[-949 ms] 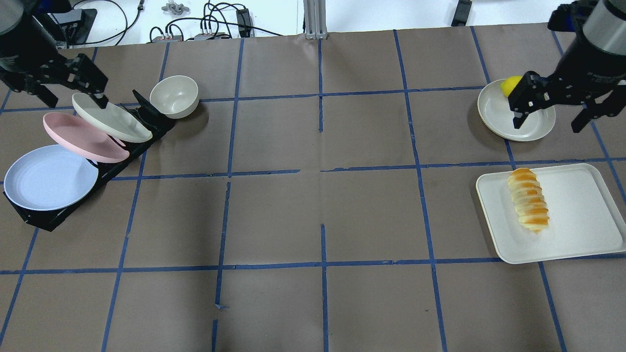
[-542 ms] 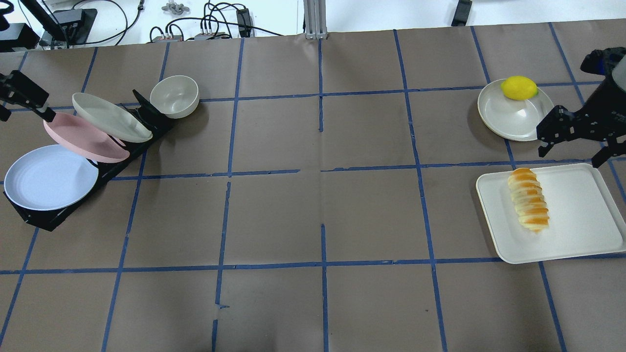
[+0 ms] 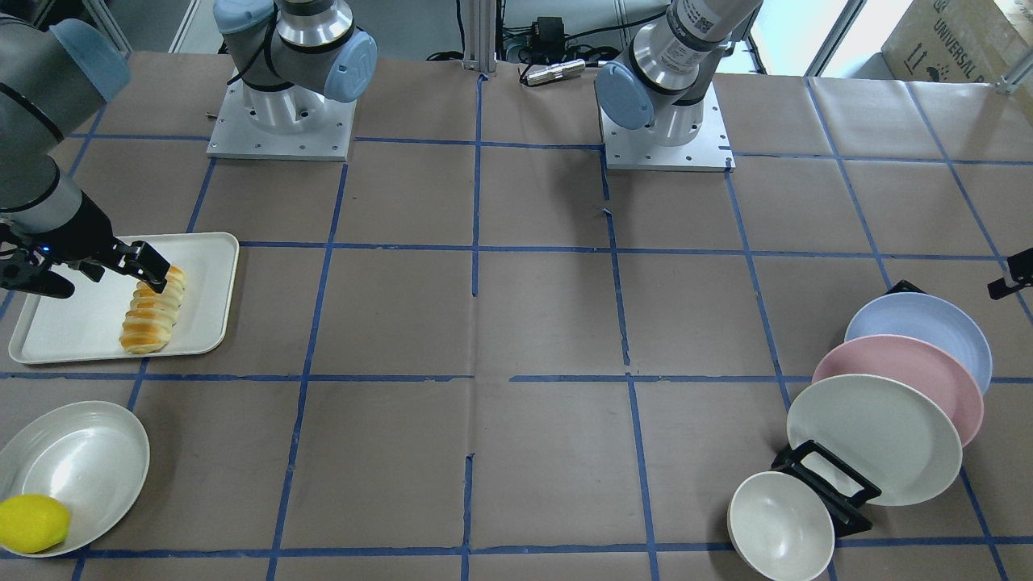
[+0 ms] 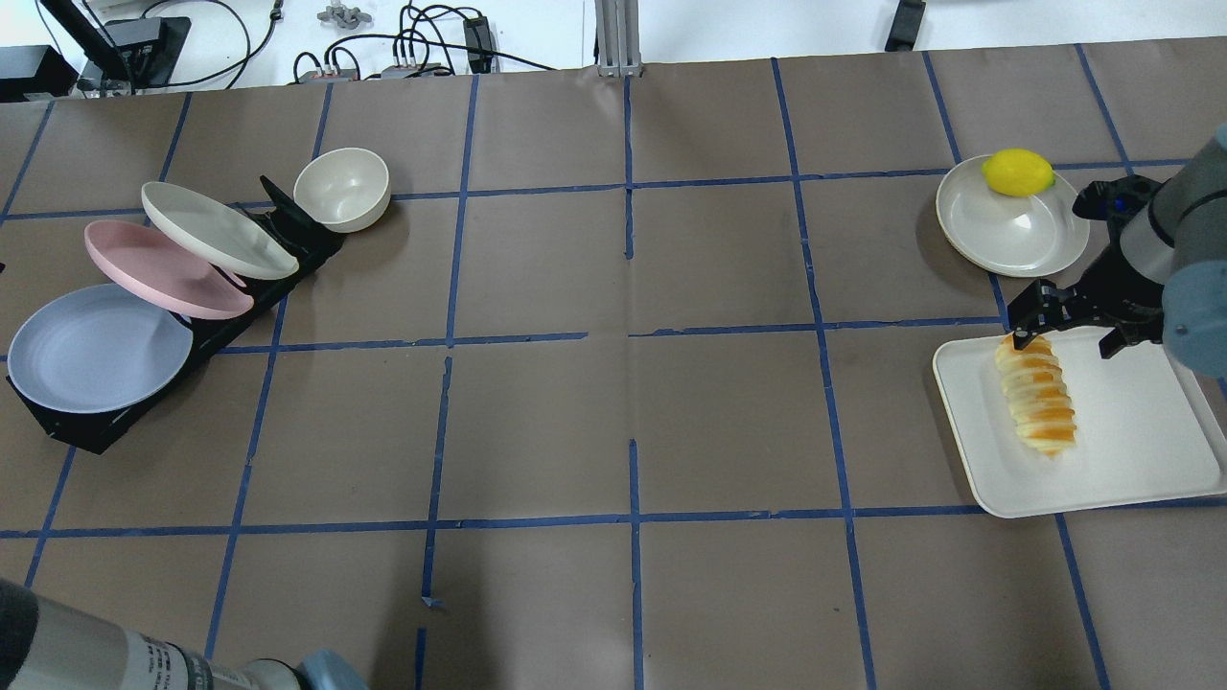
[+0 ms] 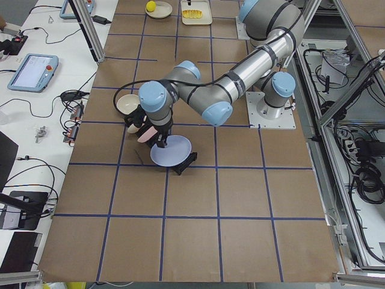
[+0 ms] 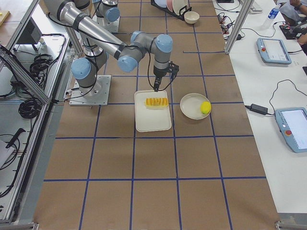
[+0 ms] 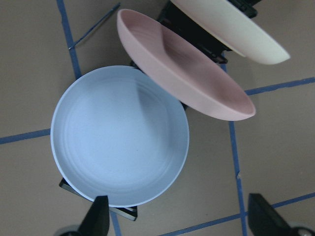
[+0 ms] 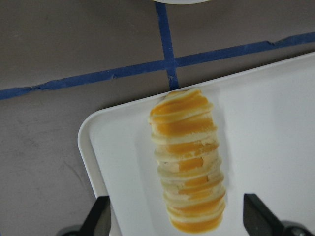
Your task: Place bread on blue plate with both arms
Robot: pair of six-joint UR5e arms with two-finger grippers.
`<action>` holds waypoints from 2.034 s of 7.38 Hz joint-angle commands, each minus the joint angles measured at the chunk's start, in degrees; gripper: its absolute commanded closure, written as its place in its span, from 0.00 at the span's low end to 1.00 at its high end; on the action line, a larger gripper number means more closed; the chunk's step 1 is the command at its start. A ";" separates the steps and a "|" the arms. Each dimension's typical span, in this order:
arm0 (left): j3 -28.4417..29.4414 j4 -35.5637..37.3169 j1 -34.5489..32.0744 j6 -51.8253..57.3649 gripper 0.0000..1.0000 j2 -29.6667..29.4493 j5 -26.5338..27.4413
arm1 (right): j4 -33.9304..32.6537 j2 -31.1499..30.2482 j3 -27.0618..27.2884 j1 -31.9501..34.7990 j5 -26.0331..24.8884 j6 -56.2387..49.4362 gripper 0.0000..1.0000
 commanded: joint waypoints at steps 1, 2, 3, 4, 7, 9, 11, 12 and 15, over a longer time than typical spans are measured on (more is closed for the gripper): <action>7.42 -0.45 1.42 4.25 0.00 -10.73 -1.24 | -6.28 3.98 1.42 -0.01 0.06 -3.90 0.08; 7.96 -0.37 1.42 4.35 0.00 -12.16 -0.81 | -6.65 5.83 1.51 -0.09 0.06 -6.96 0.11; 7.53 0.07 1.33 4.44 0.00 -12.79 -0.72 | -6.57 6.02 1.85 -0.18 -0.03 -9.25 0.12; 7.18 0.16 1.07 4.44 0.01 -14.62 -0.72 | -7.35 6.02 3.51 -0.88 -0.03 -10.58 0.12; 6.56 -0.01 0.63 4.44 0.06 -16.48 1.37 | -10.79 6.64 5.90 -3.87 -0.55 -16.38 0.12; 5.77 -0.01 0.37 4.44 0.39 -16.40 1.48 | -10.87 6.64 7.38 -4.75 0.05 -16.83 0.13; 5.51 -0.10 0.37 4.53 0.71 -16.48 1.91 | -11.05 6.46 8.10 -4.75 0.06 -16.66 0.19; 5.77 -0.10 0.37 4.53 0.81 -16.48 1.83 | -10.97 6.03 7.84 -4.75 0.06 -16.40 0.36; 6.73 -0.28 0.37 4.88 0.92 -15.79 1.92 | -10.97 5.76 7.75 -4.67 -0.30 -15.96 0.94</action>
